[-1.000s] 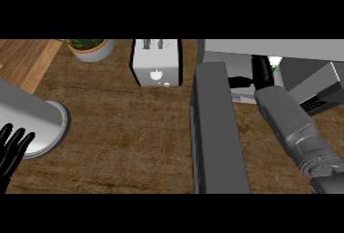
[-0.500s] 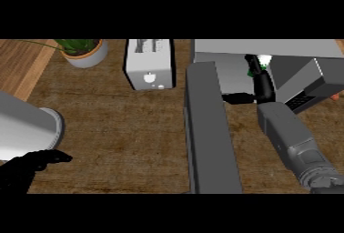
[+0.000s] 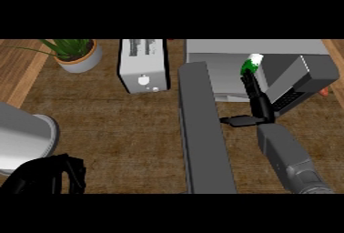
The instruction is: Pick up the milk, place it into the microwave and close the microwave
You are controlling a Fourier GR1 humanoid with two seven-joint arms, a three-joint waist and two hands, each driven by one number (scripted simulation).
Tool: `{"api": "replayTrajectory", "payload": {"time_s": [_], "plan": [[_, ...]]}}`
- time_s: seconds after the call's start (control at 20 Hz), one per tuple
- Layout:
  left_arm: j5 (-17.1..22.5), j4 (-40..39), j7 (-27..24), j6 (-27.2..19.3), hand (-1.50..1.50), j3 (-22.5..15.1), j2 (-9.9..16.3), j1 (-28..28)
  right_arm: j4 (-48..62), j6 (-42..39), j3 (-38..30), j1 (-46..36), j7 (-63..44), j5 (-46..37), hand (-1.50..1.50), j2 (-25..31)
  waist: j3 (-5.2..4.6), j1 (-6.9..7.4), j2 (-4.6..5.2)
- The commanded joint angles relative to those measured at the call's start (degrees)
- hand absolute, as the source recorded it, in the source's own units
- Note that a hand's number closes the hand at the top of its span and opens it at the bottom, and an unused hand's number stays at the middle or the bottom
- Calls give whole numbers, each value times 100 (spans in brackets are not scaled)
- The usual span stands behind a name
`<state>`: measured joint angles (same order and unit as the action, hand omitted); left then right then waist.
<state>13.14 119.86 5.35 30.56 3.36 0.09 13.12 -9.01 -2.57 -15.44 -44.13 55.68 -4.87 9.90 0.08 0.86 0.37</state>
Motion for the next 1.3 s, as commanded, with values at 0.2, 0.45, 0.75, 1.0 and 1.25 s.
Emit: {"api": "replayTrajectory", "payload": {"time_s": [0.2, 0.45, 0.75, 1.0, 1.25], "plan": [[-665, -302, -191, -450, 150, -977, -9, -221, -815, -317, 326, 1098, 222, -52, -150, -74, -11, -132, -60], [-1271, -817, -503, -667, 150, -1499, -9, -470, -1529, -486, 369, 1978, 123, 124, -150, 27, -16, -200, -77], [-1784, -1784, -498, -1312, 150, -2226, -9, -1741, -2362, -643, 470, 2862, 295, 254, -150, 27, -11, -223, -45], [-2000, -2862, -729, -2080, 150, -3030, -9, -2285, -3852, -999, 679, 3627, -453, 444, -150, 225, -22, -317, -63], [-2411, -4313, -1623, -2468, 150, -3510, -9, -2433, -4603, -1361, 653, 4401, -199, 600, -150, 648, -17, -271, -38]]}}
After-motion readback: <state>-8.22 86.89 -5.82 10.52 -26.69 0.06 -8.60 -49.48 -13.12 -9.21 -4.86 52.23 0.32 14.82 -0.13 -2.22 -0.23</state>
